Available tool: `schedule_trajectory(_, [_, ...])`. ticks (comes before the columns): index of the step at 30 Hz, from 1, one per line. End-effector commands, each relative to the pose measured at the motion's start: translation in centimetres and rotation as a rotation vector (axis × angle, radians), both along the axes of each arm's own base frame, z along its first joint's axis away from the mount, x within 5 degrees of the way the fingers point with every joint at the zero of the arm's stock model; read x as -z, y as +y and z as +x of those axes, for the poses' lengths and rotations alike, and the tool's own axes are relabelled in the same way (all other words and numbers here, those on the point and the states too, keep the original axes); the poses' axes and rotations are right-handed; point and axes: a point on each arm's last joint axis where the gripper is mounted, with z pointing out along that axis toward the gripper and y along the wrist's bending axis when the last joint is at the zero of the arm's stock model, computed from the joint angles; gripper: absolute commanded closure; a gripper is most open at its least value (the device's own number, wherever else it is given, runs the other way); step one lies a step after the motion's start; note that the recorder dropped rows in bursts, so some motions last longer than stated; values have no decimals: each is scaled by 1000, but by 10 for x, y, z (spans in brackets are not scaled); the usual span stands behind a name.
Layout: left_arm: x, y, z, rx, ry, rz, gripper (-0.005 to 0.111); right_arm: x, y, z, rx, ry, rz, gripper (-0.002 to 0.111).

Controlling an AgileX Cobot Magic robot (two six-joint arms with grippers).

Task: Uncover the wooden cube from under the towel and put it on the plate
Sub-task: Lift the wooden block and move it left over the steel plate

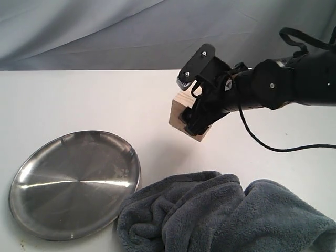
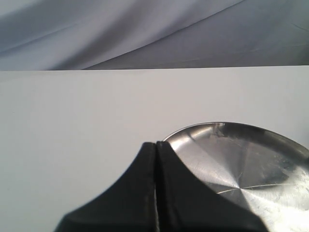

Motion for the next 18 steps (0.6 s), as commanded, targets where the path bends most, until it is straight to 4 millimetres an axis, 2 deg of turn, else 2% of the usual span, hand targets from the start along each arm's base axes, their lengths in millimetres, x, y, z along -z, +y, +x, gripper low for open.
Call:
schedule_trajectory(1, [0, 0, 0, 3, -10, -4, 107, -22, 10, -6, -20, -80, 55, 108])
schedule_trajectory(10, [0, 0, 0, 4, -10, -3, 107, -35, 76, -45, -217, -218, 128, 108])
schedule_trajectory(18, [0, 0, 0, 3, -10, -5, 107, -20, 105, -58, -242, -217, 207, 108])
